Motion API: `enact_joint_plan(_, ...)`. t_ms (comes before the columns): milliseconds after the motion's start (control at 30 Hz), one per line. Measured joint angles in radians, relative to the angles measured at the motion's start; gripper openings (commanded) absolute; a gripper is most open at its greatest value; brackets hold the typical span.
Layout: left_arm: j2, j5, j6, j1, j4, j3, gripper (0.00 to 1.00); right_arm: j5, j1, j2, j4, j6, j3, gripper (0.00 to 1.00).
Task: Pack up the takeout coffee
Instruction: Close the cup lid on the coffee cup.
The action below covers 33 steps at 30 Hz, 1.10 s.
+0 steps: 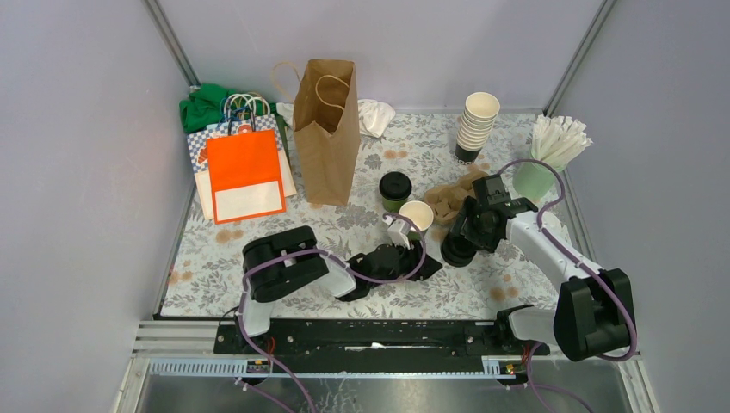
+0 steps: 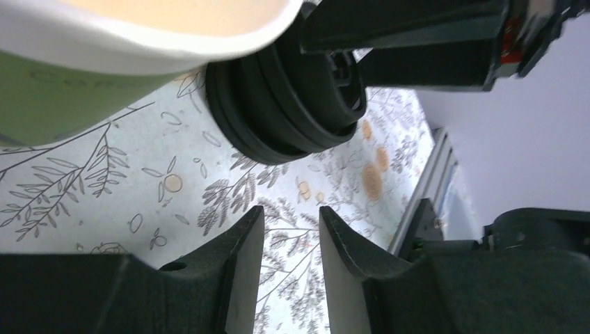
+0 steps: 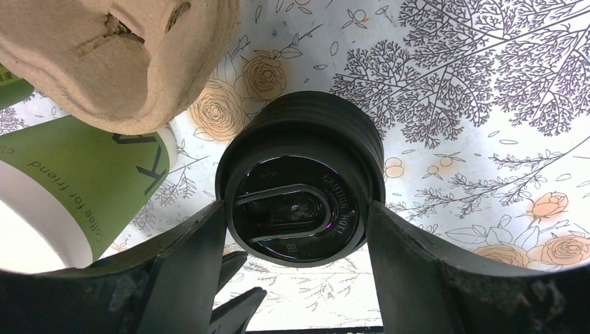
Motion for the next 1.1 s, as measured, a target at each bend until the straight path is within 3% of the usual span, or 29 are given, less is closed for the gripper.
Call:
enact_joint_plan(133,-0.006,-0.023,-0.075,0.000,0.053,-0.008,0.43,-0.012,-0.003,-0.005,0.001,0.011,0.000,0.70)
enact_joint_plan(567,0.032,-0.047,-0.286,0.031,0.181,-0.008,0.37,-0.024,-0.003,-0.007,0.001,0.022,0.001,0.70)
enact_joint_plan(1100,0.153,-0.035,-0.384,0.062,0.232,0.019,0.39,-0.025,-0.003,-0.002,0.002,0.024,0.003,0.70)
